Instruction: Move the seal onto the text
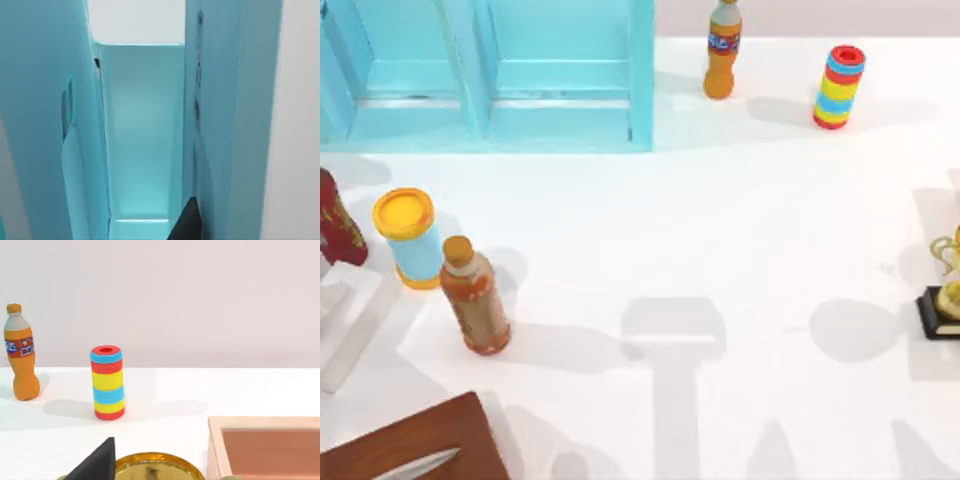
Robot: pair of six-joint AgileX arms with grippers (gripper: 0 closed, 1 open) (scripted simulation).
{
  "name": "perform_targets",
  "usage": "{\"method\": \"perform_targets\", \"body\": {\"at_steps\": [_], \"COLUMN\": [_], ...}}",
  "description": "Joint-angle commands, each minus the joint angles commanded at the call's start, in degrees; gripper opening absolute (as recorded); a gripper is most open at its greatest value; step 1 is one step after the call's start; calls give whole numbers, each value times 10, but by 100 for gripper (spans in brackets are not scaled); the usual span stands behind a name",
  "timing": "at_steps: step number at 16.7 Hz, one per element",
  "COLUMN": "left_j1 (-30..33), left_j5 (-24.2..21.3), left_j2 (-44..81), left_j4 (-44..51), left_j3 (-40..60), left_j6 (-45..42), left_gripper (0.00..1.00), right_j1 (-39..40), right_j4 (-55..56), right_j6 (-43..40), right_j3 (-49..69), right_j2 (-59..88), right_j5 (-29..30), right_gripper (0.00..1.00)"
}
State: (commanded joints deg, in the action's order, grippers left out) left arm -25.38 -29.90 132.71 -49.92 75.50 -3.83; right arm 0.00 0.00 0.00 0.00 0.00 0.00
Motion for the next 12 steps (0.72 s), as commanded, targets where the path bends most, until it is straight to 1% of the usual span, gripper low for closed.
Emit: {"method": "perform_targets", "body": {"at_steps": [3,9,12], "left_j1": [-31,-109,-139], "left_j5": [-32,-97,-123], "left_j2": [-109,-392,-478], "left_j4": [56,198,257], "left_j3": [-46,-164,-214], "left_j6": [-1,-17,-26], "left_gripper": [0,0,0], "right_j1": [0,0,0], "right_j4": [0,0,0], "right_j6": [0,0,0], "right_j3": [0,0,0], "right_j2": [0,0,0], "right_j5": [0,0,0], "right_gripper": [100,100,100]}}
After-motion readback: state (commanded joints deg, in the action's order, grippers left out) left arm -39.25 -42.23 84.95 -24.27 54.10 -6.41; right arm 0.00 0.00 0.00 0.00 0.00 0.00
